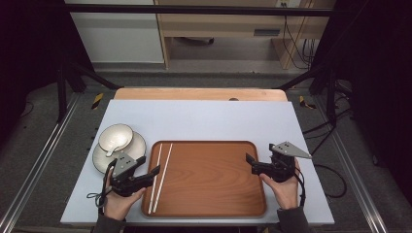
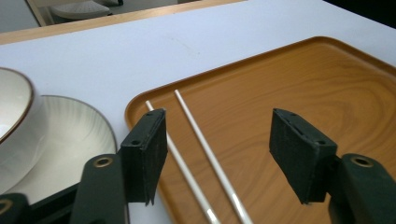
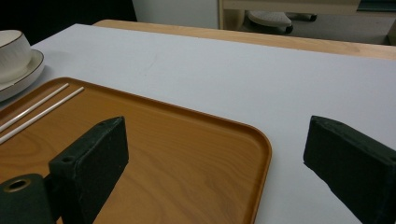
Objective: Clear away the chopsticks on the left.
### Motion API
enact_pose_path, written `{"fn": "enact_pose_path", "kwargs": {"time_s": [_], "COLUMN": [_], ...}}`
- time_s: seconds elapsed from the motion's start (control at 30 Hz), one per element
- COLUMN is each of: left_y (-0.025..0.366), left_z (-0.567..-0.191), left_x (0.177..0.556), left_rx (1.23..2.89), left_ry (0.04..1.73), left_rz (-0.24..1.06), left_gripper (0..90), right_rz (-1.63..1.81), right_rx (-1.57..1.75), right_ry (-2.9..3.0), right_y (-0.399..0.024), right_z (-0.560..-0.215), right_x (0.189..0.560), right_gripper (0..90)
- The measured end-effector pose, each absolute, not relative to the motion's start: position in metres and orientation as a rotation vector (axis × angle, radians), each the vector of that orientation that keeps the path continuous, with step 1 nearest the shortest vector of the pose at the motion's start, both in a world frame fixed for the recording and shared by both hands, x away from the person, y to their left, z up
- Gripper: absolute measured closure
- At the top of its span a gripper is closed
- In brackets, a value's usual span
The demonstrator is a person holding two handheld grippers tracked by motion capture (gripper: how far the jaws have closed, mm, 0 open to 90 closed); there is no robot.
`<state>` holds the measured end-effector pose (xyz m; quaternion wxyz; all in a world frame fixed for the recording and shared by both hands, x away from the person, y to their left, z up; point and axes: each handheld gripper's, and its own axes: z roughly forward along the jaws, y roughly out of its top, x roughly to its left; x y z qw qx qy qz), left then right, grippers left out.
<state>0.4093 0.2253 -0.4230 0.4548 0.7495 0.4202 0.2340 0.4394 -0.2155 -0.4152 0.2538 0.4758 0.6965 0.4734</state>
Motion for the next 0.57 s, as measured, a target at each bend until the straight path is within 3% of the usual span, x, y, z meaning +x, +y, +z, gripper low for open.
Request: {"fn": "enact_pose_path", "kwargs": {"time_s": [0.57], "left_y": [0.27], "left_z": [-0.441], "left_x": [0.401], "left_rx": [1.837], "left_ry": [1.061], "left_rz": [0.588], "left_gripper": [27.1], "right_rz": [1.27], "right_rx": [1.316], "right_ry": [1.889], "right_y": [-0.22], "right_z": [-0.42], "right_x": [0.441], "right_gripper": [6.1]}}
